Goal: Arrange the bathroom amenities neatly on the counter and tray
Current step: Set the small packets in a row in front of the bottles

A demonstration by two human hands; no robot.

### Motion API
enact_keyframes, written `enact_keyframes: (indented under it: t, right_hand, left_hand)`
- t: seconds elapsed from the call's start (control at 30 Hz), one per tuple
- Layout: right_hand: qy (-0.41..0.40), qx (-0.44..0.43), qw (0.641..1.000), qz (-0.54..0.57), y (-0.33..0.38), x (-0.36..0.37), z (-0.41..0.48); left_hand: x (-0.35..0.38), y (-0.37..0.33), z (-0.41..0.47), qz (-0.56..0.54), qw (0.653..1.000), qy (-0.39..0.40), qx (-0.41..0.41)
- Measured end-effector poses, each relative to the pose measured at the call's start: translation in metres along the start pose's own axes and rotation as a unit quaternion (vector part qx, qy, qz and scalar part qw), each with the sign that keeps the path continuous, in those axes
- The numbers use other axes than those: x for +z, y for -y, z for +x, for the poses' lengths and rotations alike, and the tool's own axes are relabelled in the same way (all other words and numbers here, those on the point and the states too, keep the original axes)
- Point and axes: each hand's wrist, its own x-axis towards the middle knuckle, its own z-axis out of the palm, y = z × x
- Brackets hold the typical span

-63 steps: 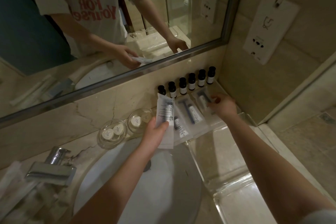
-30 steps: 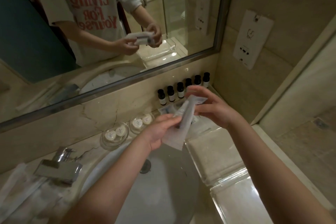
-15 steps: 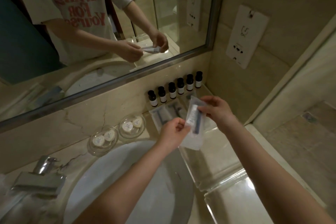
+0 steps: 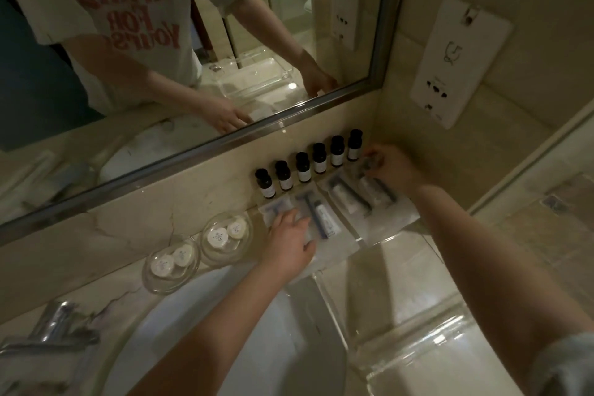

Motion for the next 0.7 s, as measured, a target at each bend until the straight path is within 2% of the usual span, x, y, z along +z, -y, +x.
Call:
enact_keyframes:
  t: [0.2, 0.3, 0.47, 0.57, 0.7]
  right_hand:
    - [-0.058, 0.018, 0.998, -0.015, -0.02, 0.015, -0.009]
    - [-0.1, -0.001, 0.995, -0.026, -0.023, 0.021, -0.037]
    - [-0.119, -0.057, 0.981, -0.142, -0.041, 0.036, -0.081]
    - [-0.12, -0.033, 0.98, -0.155, -0.043, 0.035, -0.081]
    - [-0.127, -0.042, 0.977, -0.164, -0.042, 0.032, -0.073]
  left_hand:
    - [0.002, -0.003, -0.003, 0.048, 0.999, -0.008, 0.013]
    - [0.007, -0.02, 0.007, 0.061, 0.997, -0.023, 0.048]
    - [0.021, -0.061, 0.026, 0.102, 0.987, 0.027, 0.117]
    - [0.028, -0.071, 0.032, 0.14, 0.979, 0.062, 0.133]
    - [0.028, -0.065, 0.034, 0.178, 0.97, 0.073, 0.146]
